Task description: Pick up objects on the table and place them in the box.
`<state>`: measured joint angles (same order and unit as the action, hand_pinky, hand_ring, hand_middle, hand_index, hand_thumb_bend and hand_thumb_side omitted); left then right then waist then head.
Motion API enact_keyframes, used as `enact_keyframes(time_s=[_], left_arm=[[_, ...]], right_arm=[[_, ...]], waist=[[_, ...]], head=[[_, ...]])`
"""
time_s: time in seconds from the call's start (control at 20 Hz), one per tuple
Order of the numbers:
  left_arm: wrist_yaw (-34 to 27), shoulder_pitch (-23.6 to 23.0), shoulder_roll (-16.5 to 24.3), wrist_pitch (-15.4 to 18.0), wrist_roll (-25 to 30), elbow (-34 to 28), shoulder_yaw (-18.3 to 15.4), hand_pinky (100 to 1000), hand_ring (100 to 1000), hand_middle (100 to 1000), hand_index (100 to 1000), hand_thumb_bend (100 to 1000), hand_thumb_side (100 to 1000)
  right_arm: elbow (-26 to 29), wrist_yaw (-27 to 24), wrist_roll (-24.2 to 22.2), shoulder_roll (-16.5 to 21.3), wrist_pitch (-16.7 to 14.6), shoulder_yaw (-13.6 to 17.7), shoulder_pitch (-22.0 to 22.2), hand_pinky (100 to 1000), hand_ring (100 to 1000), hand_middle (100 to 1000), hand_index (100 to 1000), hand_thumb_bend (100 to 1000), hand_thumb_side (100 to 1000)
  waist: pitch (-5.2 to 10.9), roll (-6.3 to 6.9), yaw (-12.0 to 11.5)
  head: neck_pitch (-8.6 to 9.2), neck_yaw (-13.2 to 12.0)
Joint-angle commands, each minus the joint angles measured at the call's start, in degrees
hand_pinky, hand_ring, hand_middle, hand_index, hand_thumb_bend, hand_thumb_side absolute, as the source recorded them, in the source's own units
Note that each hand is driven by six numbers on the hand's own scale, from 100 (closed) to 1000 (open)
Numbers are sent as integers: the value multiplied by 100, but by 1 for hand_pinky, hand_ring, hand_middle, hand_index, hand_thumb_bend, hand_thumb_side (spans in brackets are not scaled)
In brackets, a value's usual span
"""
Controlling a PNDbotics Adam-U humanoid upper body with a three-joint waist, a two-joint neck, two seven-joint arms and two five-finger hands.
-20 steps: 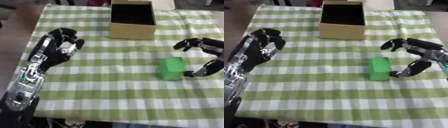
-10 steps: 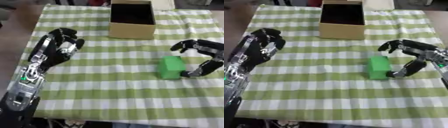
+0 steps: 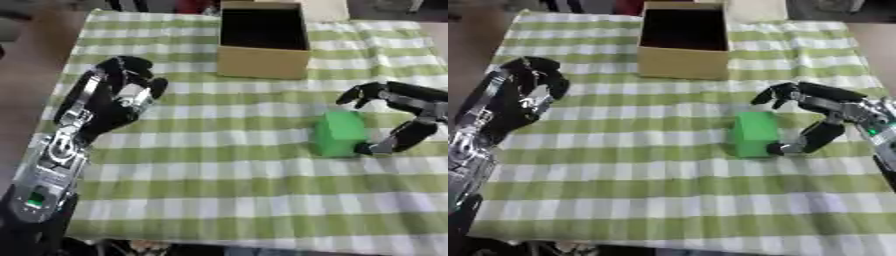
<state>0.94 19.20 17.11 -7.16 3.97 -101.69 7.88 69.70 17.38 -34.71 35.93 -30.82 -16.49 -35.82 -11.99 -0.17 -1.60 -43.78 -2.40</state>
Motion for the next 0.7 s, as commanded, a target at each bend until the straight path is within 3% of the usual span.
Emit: enact_keyframes(time_s=[0.05, 0.45, 0.7], left_arm=[[-21, 87, 43, 2, 19, -71, -13, 896, 606, 586, 715, 506, 405], [-19, 84, 42, 3, 26, -69, -15, 897, 606, 586, 716, 505, 405], [-19, 79, 40, 3, 24, -67, -21, 897, 606, 587, 716, 504, 406]], right_arm=[[-40, 89, -110, 76, -86, 40, -100, 773, 879, 790, 900, 469, 273], [-121, 148, -204, 49, -122, 55, -87, 766, 860, 690, 876, 467, 268], [-129, 165, -109, 58, -144, 80, -84, 747, 824, 553, 778, 463, 229]], waist=[[100, -5, -7], [104, 2, 0], [109, 8, 16]], head=[[-4, 10], [-13, 6], [-13, -7]])
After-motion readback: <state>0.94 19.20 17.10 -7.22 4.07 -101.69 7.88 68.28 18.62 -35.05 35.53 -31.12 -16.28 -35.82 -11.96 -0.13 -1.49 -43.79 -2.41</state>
